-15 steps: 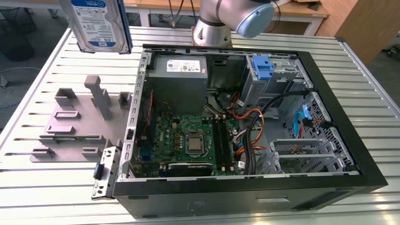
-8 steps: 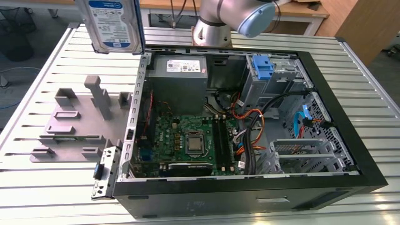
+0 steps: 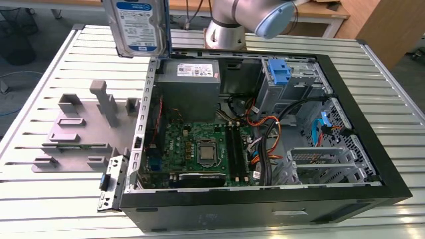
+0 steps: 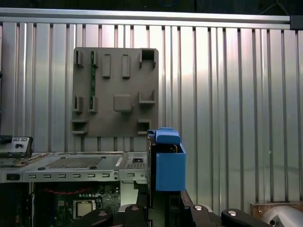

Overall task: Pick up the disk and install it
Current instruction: 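Pick up the disk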

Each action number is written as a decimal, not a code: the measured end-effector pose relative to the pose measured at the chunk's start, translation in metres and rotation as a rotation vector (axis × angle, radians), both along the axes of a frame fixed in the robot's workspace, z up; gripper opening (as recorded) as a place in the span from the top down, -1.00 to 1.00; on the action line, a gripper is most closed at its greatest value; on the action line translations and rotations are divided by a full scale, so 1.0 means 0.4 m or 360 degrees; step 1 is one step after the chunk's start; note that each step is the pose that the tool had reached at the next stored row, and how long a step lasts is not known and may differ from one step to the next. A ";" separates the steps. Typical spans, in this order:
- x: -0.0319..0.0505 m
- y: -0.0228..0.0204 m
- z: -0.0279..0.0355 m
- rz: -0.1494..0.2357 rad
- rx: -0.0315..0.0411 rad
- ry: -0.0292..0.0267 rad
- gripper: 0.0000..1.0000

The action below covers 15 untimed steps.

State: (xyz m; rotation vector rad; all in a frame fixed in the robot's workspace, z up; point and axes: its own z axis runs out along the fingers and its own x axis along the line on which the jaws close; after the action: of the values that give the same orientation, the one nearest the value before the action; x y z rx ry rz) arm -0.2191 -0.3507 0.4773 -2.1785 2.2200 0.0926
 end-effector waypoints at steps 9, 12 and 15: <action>0.102 0.000 -0.002 0.0000 0.0000 0.00009 0.30; 0.136 0.000 -0.003 0.0000 0.0000 0.00009 0.30; 0.171 0.000 -0.004 0.0000 0.0000 0.00014 0.30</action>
State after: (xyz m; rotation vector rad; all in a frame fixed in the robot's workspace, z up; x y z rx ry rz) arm -0.1508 -0.3506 0.4757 -2.1789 2.2206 0.0935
